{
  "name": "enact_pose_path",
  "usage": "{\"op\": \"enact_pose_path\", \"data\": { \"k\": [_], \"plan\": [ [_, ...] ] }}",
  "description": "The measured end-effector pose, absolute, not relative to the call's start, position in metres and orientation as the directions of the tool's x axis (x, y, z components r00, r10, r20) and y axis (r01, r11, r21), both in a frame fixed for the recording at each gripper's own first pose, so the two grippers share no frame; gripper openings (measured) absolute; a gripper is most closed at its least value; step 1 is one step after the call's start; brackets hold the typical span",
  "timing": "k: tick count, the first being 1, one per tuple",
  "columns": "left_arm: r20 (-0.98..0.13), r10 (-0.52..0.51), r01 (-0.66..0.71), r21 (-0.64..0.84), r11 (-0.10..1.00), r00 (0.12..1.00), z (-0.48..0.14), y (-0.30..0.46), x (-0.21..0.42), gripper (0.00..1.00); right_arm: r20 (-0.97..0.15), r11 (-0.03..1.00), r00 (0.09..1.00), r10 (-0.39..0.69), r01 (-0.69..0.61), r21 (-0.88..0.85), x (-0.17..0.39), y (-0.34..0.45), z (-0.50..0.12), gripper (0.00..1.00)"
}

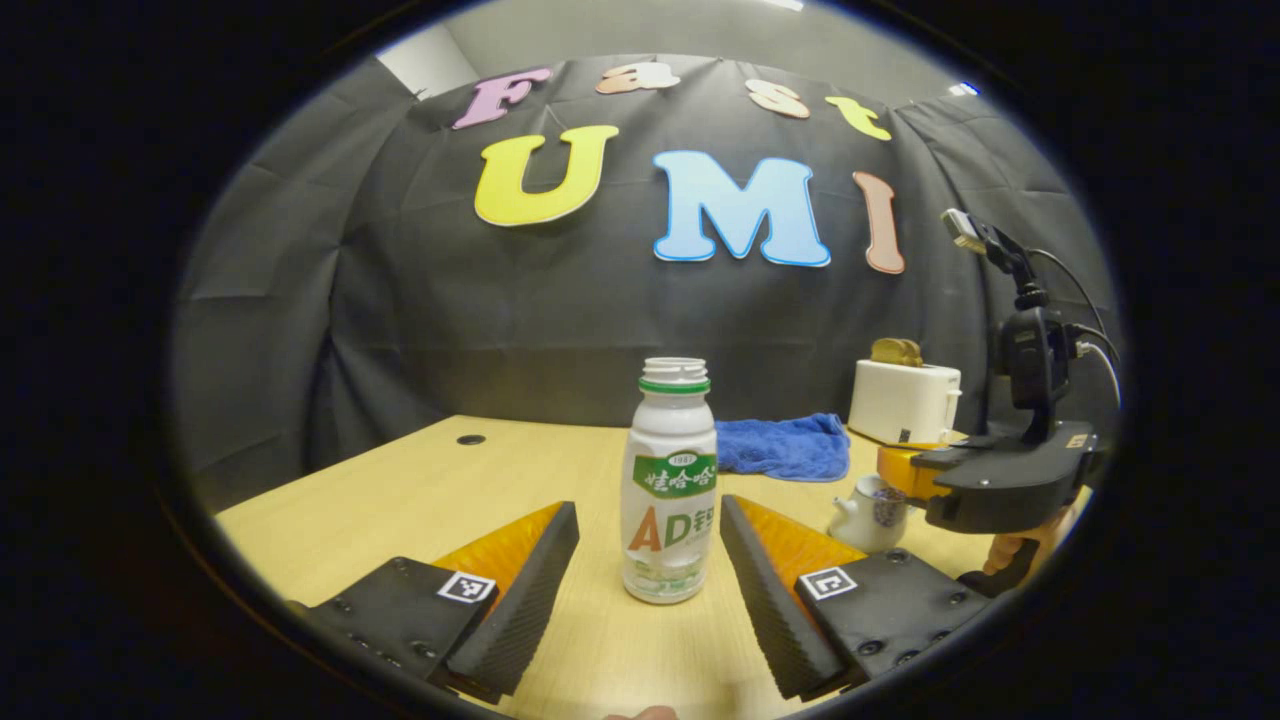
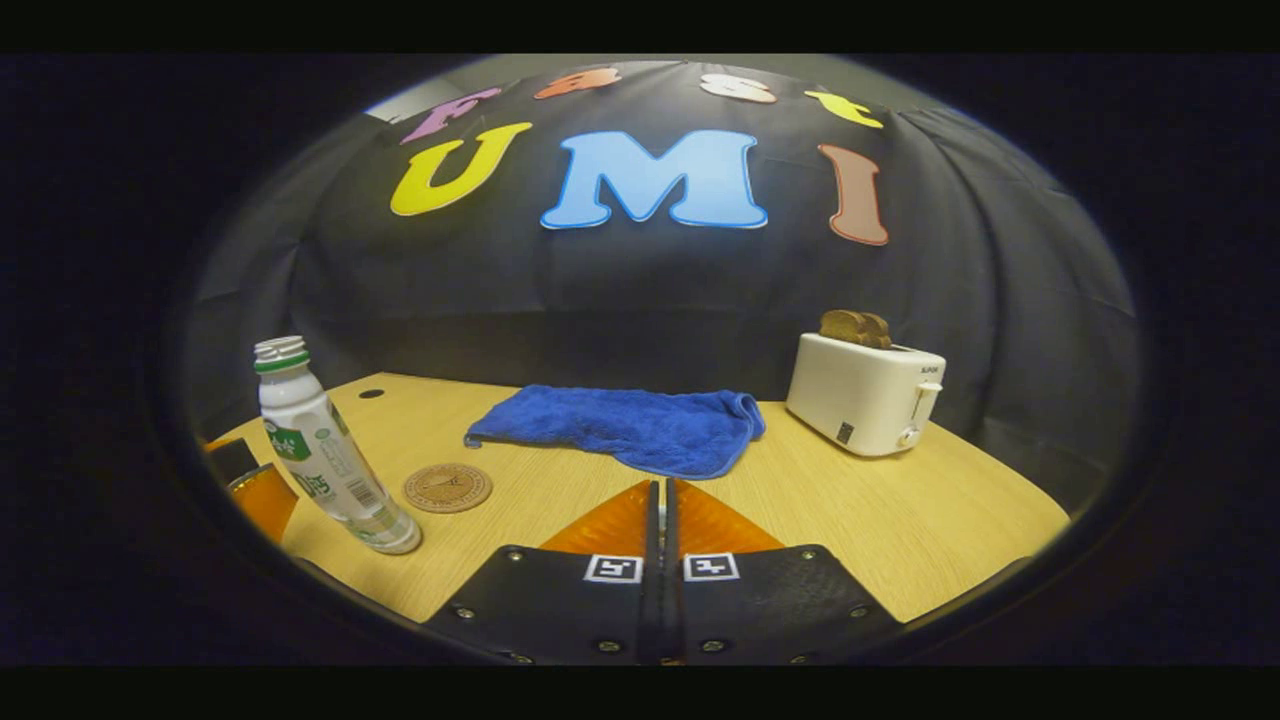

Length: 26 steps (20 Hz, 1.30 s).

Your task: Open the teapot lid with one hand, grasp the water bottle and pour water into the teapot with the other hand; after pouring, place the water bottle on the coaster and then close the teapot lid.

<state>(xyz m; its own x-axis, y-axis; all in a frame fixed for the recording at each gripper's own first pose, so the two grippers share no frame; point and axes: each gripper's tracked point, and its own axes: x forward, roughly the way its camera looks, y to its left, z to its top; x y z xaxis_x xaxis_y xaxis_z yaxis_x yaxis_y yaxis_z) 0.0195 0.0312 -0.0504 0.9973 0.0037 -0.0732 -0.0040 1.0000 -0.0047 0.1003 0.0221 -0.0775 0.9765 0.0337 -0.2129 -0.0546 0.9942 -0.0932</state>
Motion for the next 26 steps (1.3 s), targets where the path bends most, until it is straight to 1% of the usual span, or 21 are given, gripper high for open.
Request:
{"op": "enact_pose_path", "data": {
  "k": [1,2,3,4,5,7,8,10,11,13,14,15,16,17,18,19,22,23,25,26],
  "plan": [
    [-0.076,0.003,-0.004,-0.012,1.0,0.997,-0.05,0.032,0.02,0.99,-0.207,0.994,0.977,0.047,-0.067,-0.087,0.1,0.024,-0.077,0.01],
    [-0.078,0.002,-0.003,-0.015,1.0,0.997,-0.052,0.031,0.02,0.99,-0.21,0.993,0.975,0.072,-0.09,-0.08,0.098,0.03,-0.078,0.16],
    [-0.08,0.003,-0.005,-0.014,1.0,0.997,-0.052,0.031,0.02,0.99,-0.215,0.992,0.974,0.071,-0.091,-0.085,0.099,0.029,-0.08,0.28],
    [-0.082,0.005,-0.006,-0.012,1.0,0.997,-0.054,0.031,0.02,0.99,-0.211,0.992,0.975,0.071,-0.091,-0.087,0.099,0.027,-0.079,0.18],
    [-0.083,0.006,-0.007,-0.011,1.0,0.997,-0.052,0.031,0.021,0.99,-0.209,0.992,0.976,0.068,-0.088,-0.086,0.1,0.027,-0.079,0.0],
    [-0.083,0.003,-0.004,-0.013,1.0,0.997,-0.051,0.032,0.02,1.0,-0.198,0.992,0.979,0.056,-0.077,-0.1,0.099,0.023,-0.075,0.06],
    [-0.083,0.002,-0.003,-0.014,1.0,0.997,-0.052,0.031,0.02,1.0,-0.196,0.992,0.979,0.053,-0.074,-0.105,0.101,0.023,-0.076,0.39],
    [-0.081,0.001,-0.002,-0.016,1.0,0.997,-0.053,0.03,0.021,1.0,-0.217,0.99,0.975,0.046,-0.073,-0.119,0.103,0.021,-0.083,0.23],
    [-0.082,0.0,-0.001,-0.017,1.0,0.997,-0.053,0.029,0.022,1.0,-0.242,0.99,0.969,0.045,-0.076,-0.119,0.102,0.02,-0.09,0.23],
    [-0.082,-0.003,0.001,-0.018,1.0,0.997,-0.053,0.029,0.021,1.0,-0.231,0.993,0.972,0.051,-0.075,-0.095,0.103,0.021,-0.088,0.23],
    [-0.081,-0.005,0.003,-0.019,1.0,0.997,-0.054,0.029,0.021,0.99,-0.236,0.994,0.971,0.041,-0.065,-0.092,0.098,0.019,-0.089,0.08],
    [-0.081,-0.005,0.003,-0.018,1.0,0.997,-0.053,0.029,0.021,0.99,-0.225,0.996,0.973,0.044,-0.061,-0.071,0.09,0.018,-0.082,0.1],
    [-0.083,-0.002,0.001,-0.016,1.0,0.997,-0.054,0.029,0.021,1.0,-0.235,0.996,0.971,0.045,-0.061,-0.064,0.103,0.019,-0.088,0.11],
    [-0.083,-0.002,0.0,-0.017,1.0,0.997,-0.053,0.03,0.021,1.0,-0.234,0.996,0.971,0.045,-0.062,-0.068,0.102,0.02,-0.086,0.27],
    [-0.084,-0.004,0.002,-0.02,1.0,0.996,-0.055,0.03,0.021,0.99,-0.235,0.995,0.971,0.044,-0.065,-0.081,0.102,0.02,-0.087,0.28],
    [-0.086,-0.006,0.005,-0.022,1.0,0.996,-0.055,0.029,0.022,0.99,-0.232,0.994,0.972,0.045,-0.067,-0.085,0.102,0.019,-0.086,0.11],
    [-0.092,-0.007,0.007,-0.002,1.0,0.996,-0.058,0.03,0.025,0.99,-0.229,0.997,0.971,0.06,-0.071,-0.043,0.103,0.019,-0.086,0.11],
    [-0.091,-0.01,0.011,0.007,1.0,0.996,-0.057,0.029,0.025,0.95,-0.228,0.997,0.972,0.062,-0.072,-0.037,0.103,0.019,-0.085,0.04],
    [-0.089,-0.013,0.015,0.021,1.0,0.996,-0.056,0.03,0.028,0.95,-0.219,0.997,0.974,0.064,-0.073,-0.032,0.102,0.018,-0.08,0.11],
    [-0.087,-0.015,0.017,0.027,0.999,0.996,-0.058,0.029,0.029,0.95,-0.213,0.997,0.975,0.065,-0.073,-0.033,0.101,0.018,-0.079,0.11]
  ]
}}
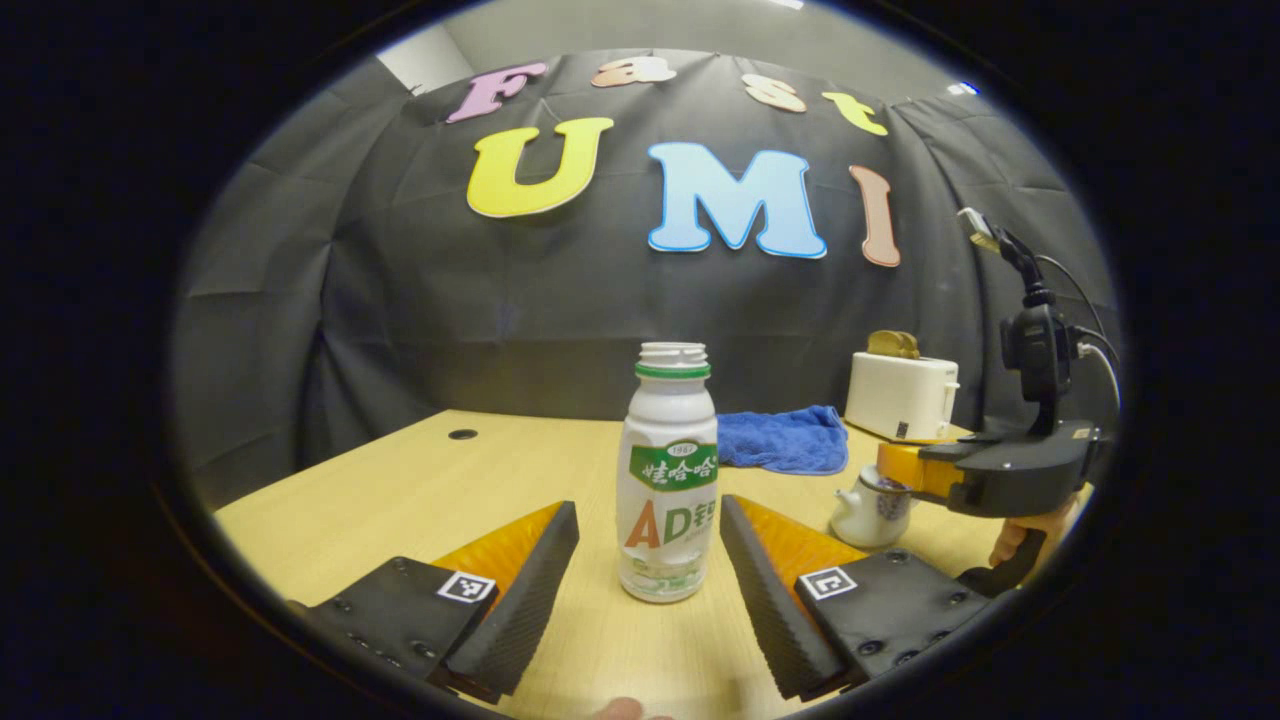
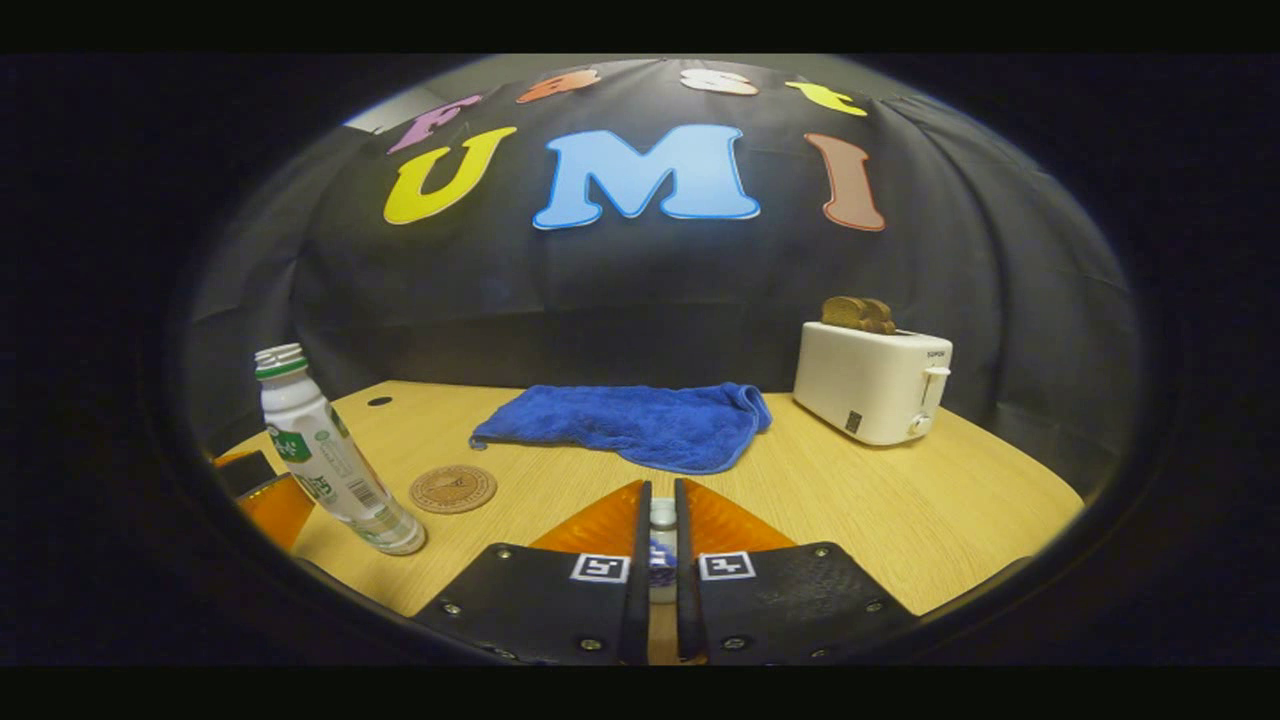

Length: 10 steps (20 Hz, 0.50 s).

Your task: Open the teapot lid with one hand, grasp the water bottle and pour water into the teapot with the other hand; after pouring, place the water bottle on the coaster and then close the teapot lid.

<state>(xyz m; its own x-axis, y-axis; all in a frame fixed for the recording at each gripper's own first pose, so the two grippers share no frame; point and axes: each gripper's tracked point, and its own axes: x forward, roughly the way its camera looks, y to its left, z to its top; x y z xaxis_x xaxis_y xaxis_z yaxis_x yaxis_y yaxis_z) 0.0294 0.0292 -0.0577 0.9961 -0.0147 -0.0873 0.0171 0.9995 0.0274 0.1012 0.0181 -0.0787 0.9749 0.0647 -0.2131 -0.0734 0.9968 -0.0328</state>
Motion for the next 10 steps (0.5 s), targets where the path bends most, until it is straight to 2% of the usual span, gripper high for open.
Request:
{"op": "enact_pose_path", "data": {
  "k": [1,2,10],
  "plan": [
    [-0.087,-0.015,0.018,0.033,0.999,0.996,-0.058,0.029,0.031,0.95,-0.205,0.997,0.977,0.064,-0.072,-0.033,0.101,0.017,-0.076,0.11],
    [-0.087,-0.015,0.019,0.039,0.999,0.996,-0.059,0.029,0.033,0.99,-0.198,0.997,0.978,0.065,-0.073,-0.031,0.1,0.017,-0.073,0.11],
    [-0.086,-0.011,0.018,0.078,0.997,0.996,-0.065,0.025,0.059,0.99,-0.124,0.998,0.99,0.065,-0.067,-0.011,0.095,0.003,-0.045,0.11]
  ]
}}
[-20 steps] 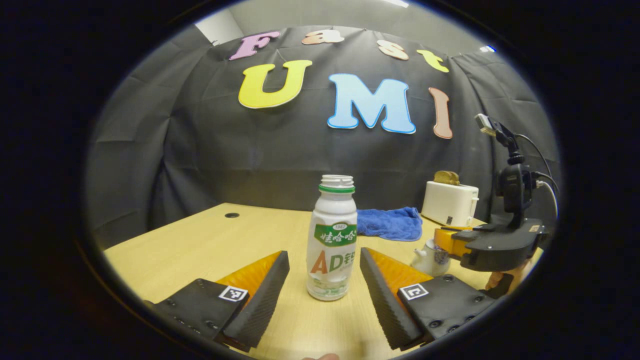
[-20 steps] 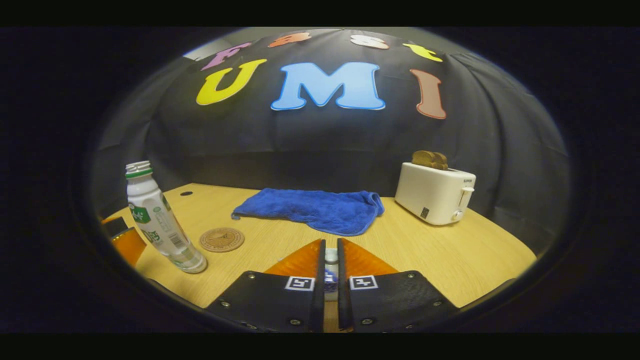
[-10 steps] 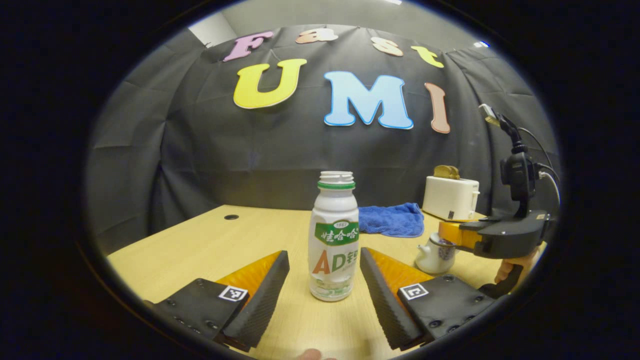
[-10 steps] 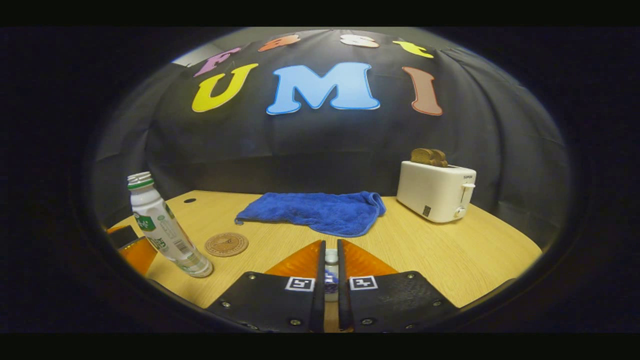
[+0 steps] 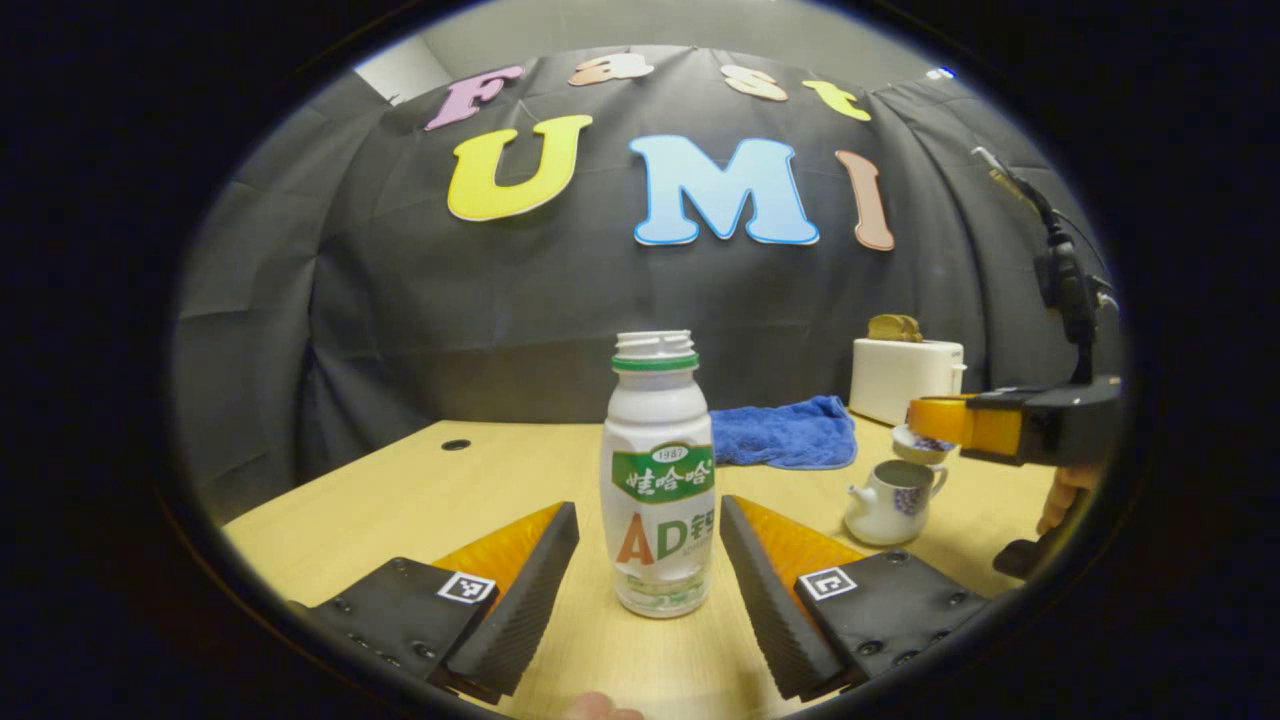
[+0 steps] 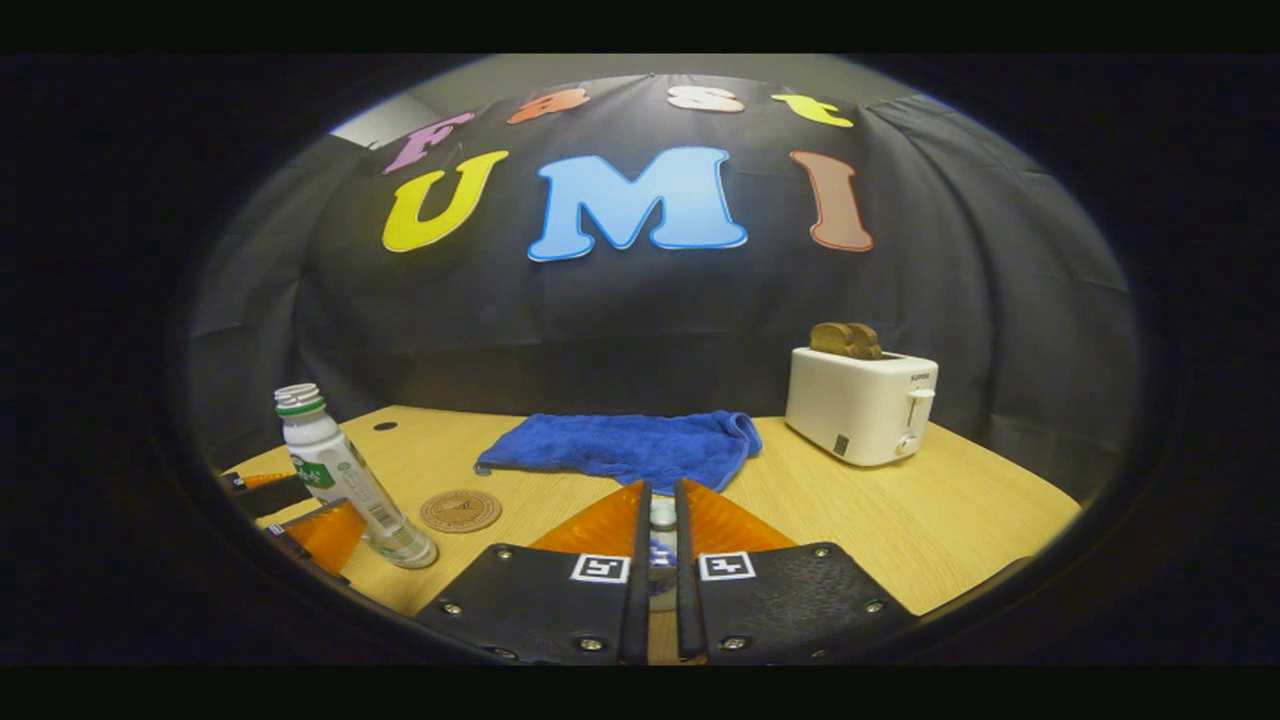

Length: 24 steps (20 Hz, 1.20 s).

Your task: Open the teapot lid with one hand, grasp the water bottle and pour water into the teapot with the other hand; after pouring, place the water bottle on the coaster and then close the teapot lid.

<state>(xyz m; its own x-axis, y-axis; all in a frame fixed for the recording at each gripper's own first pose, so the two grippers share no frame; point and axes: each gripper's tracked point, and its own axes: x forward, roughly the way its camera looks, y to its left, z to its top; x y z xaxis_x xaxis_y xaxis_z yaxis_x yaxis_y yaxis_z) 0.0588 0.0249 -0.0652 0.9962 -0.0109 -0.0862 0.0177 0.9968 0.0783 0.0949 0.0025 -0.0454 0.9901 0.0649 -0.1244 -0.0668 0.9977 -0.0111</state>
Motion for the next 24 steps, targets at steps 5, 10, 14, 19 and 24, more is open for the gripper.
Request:
{"op": "enact_pose_path", "data": {
  "k": [5,10,14,19,24],
  "plan": [
    [-0.118,-0.026,0.034,0.072,0.997,0.993,-0.075,0.018,0.08,0.99,-0.096,0.998,0.994,0.059,-0.059,-0.002,0.093,-0.017,-0.036,0.11],
    [-0.121,-0.03,0.041,0.091,0.995,0.992,-0.074,0.014,0.086,0.81,-0.098,0.998,0.994,0.057,-0.055,0.02,0.091,-0.031,-0.041,0.11],
    [-0.115,-0.033,0.051,0.156,0.986,0.993,-0.073,0.01,0.09,0.86,-0.1,0.997,0.993,0.058,-0.054,0.05,0.089,-0.041,-0.044,0.11],
    [-0.067,-0.039,0.062,0.391,0.918,0.997,-0.049,-0.002,0.097,0.81,-0.098,0.997,0.994,0.043,-0.036,0.073,0.084,-0.057,-0.043,0.11],
    [-0.092,-0.086,0.124,0.579,0.806,0.992,-0.05,-0.023,0.106,0.74,-0.094,0.995,0.996,0.001,0.008,0.097,0.076,-0.085,-0.044,0.11]
  ]
}}
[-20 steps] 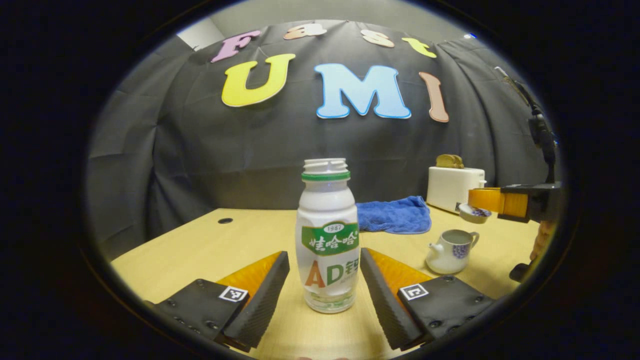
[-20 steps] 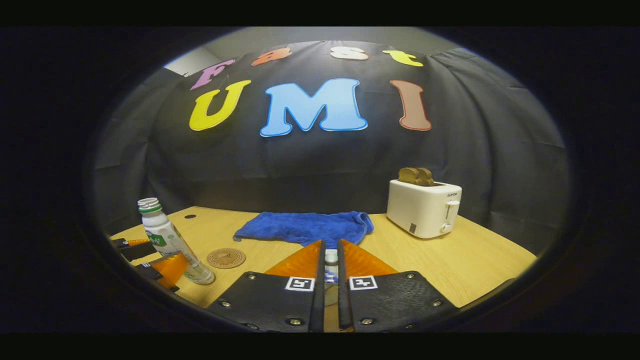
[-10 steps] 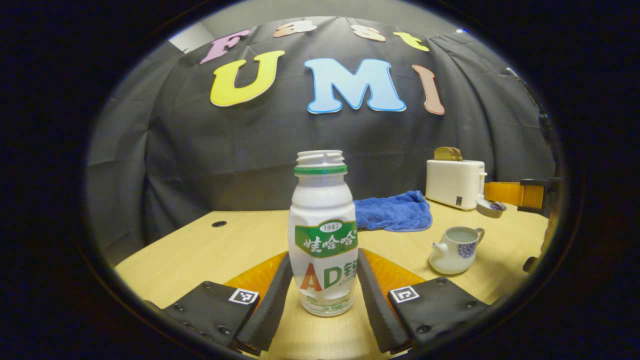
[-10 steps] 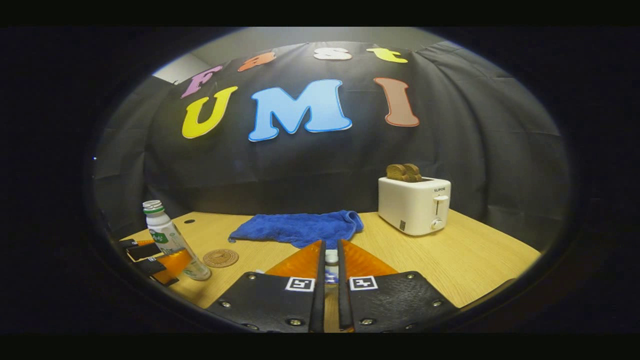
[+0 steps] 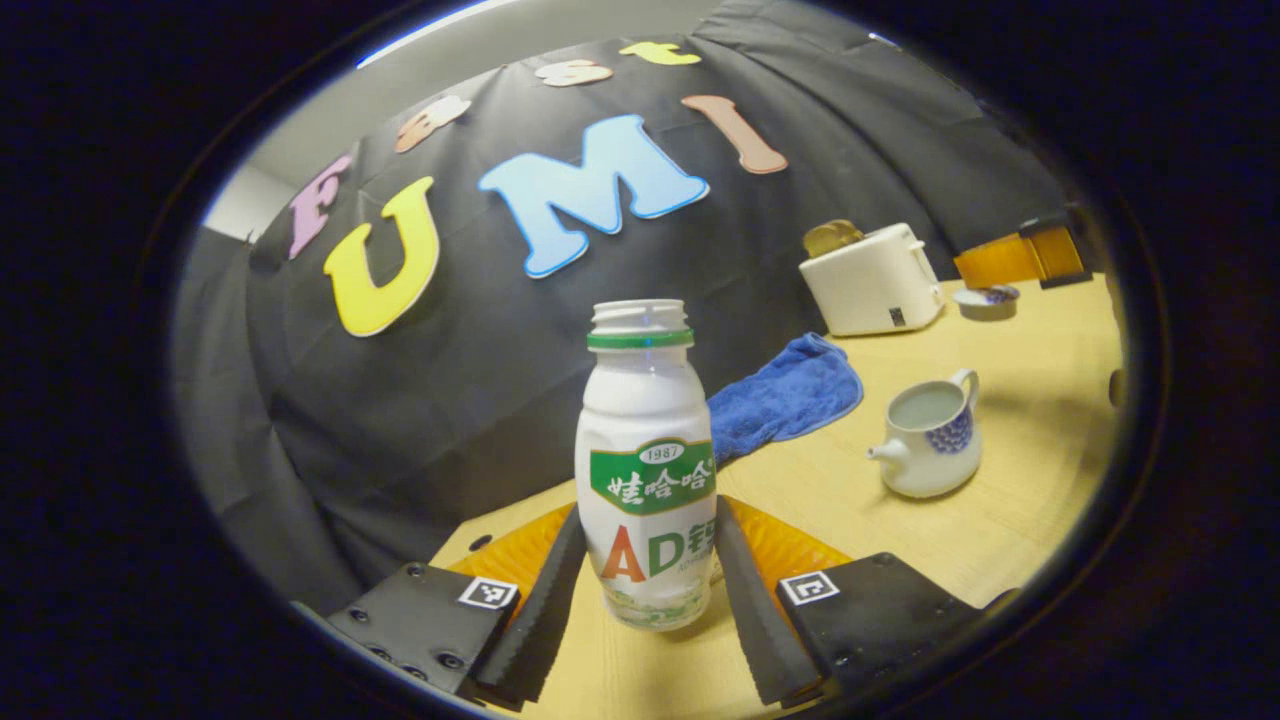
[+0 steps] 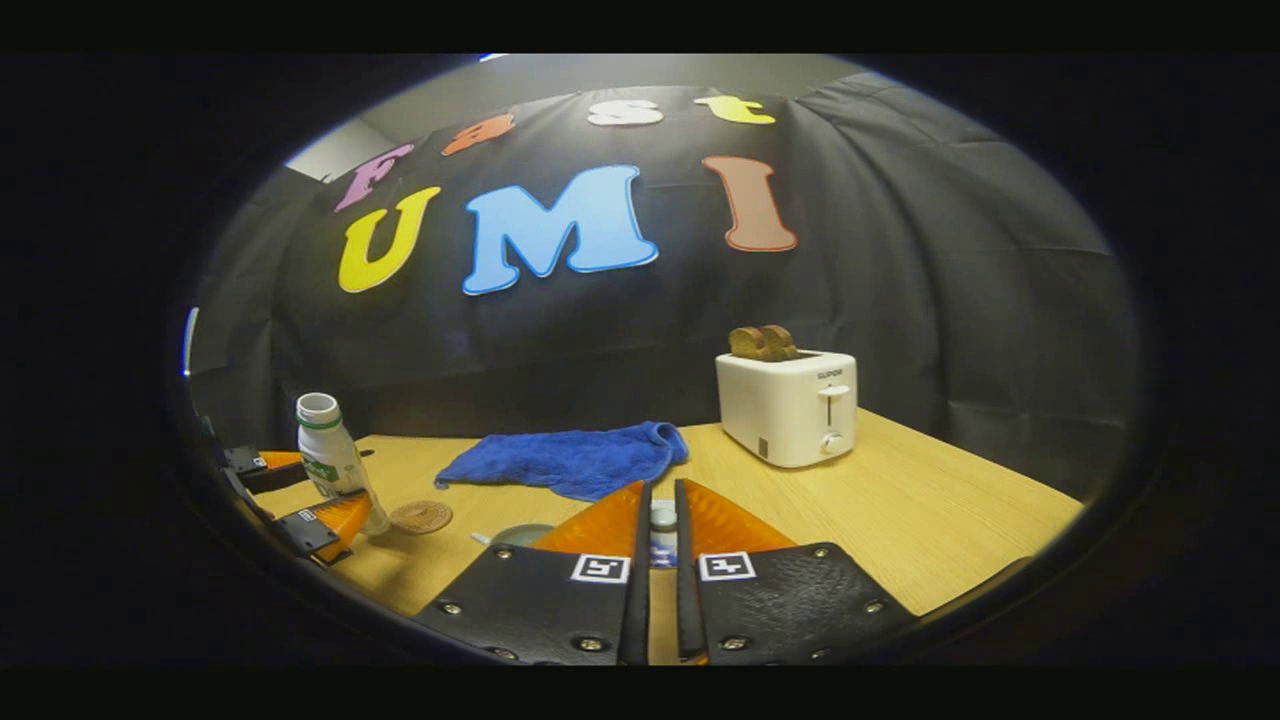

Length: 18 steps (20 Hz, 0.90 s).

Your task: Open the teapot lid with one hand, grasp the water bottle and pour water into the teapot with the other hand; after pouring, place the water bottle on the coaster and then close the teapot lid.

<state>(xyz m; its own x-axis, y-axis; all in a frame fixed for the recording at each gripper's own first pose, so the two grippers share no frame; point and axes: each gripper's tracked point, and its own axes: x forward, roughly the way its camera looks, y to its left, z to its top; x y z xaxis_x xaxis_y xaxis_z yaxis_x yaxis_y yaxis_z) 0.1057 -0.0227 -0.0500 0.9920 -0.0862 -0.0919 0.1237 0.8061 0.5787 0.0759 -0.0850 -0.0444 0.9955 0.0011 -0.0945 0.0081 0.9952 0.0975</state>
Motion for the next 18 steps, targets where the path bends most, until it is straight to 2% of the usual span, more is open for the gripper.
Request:
{"op": "enact_pose_path", "data": {
  "k": [1,2,5,7,9,11,12,13,14,16,17,18],
  "plan": [
    [-0.101,-0.094,0.136,0.614,0.777,0.99,-0.049,-0.027,0.108,0.74,-0.098,0.995,0.995,-0.002,0.012,0.103,0.075,-0.089,-0.045,0.11],
    [-0.107,-0.099,0.145,0.651,0.745,0.989,-0.048,-0.029,0.109,0.86,-0.099,0.994,0.995,-0.005,0.016,0.111,0.074,-0.094,-0.047,0.11],
    [-0.127,-0.122,0.176,0.743,0.645,0.984,-0.046,-0.039,0.114,0.87,-0.096,0.991,0.995,-0.016,0.028,0.13,0.07,-0.105,-0.046,0.11],
    [-0.143,-0.137,0.197,0.787,0.584,0.98,-0.046,-0.049,0.116,0.74,-0.091,0.991,0.996,-0.025,0.037,0.132,0.068,-0.113,-0.046,0.11],
    [-0.155,-0.15,0.211,0.83,0.516,0.976,-0.048,-0.059,0.116,0.87,-0.087,0.989,0.996,-0.031,0.043,0.14,0.065,-0.119,-0.044,0.11],
    [-0.169,-0.159,0.224,0.866,0.447,0.973,-0.051,-0.07,0.117,0.87,-0.082,0.988,0.996,-0.035,0.047,0.148,0.063,-0.123,-0.042,0.11],
    [-0.177,-0.163,0.231,0.877,0.421,0.971,-0.053,-0.073,0.117,0.8,-0.078,0.987,0.996,-0.038,0.05,0.152,0.062,-0.126,-0.042,0.11],
    [-0.186,-0.165,0.238,0.886,0.398,0.969,-0.054,-0.077,0.118,0.8,-0.075,0.986,0.996,-0.04,0.051,0.156,0.061,-0.128,-0.041,0.11],
    [-0.195,-0.163,0.243,0.896,0.372,0.967,-0.056,-0.079,0.117,0.87,-0.072,0.986,0.997,-0.041,0.053,0.16,0.061,-0.129,-0.04,0.11],
    [-0.205,-0.151,0.243,0.92,0.309,0.967,-0.058,-0.082,0.121,0.87,-0.069,0.985,0.997,-0.046,0.057,0.166,0.058,-0.133,-0.04,0.11],
    [-0.207,-0.147,0.241,0.93,0.278,0.967,-0.058,-0.083,0.122,0.8,-0.067,0.984,0.997,-0.046,0.057,0.17,0.058,-0.134,-0.039,0.11],
    [-0.208,-0.145,0.239,0.939,0.249,0.967,-0.055,-0.084,0.124,0.81,-0.063,0.983,0.997,-0.046,0.057,0.174,0.058,-0.134,-0.038,0.11]
  ]
}}
